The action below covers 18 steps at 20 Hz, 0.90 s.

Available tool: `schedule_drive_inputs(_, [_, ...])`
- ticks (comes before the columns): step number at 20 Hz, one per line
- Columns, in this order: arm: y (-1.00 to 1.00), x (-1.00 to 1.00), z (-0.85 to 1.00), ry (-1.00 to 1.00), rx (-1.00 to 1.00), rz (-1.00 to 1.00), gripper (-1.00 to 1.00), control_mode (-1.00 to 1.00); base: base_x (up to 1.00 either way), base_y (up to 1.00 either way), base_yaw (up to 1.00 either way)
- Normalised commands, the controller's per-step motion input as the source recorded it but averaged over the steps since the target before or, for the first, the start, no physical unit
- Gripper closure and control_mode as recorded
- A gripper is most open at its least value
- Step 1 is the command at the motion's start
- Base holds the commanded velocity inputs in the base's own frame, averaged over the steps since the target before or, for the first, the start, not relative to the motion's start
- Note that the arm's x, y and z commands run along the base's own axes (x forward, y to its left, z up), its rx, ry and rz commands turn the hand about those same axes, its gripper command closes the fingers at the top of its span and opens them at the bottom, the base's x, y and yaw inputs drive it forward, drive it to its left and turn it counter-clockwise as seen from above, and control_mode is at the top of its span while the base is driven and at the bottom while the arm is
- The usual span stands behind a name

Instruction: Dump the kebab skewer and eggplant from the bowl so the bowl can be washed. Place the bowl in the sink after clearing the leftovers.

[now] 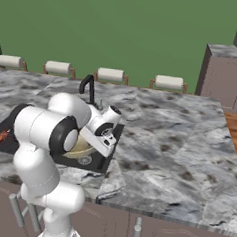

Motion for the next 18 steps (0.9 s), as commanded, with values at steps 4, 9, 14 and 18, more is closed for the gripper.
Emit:
schedule_drive_inputs(4, [0.08, 0.01, -0.33, 0.00, 0.00, 0.00, 1.00, -1.00, 0.00, 0.00, 0.00])
schedule_drive_inputs(9, [0.22, 0.16, -0.05, 0.00, 0.00, 0.00, 1.00, -1.00, 0.00, 0.00, 0.00])
schedule_drive_inputs(14, [0.27, 0.06, -0.15, 0.00, -0.03, 0.00, 1.00, -1.00, 0.00, 0.00, 0.00])
schedule_drive_inputs(18, [0.27, 0.00, -0.43, 0.00, -0.08, 0.00, 1.00, -1.00, 0.00, 0.00, 0.00])
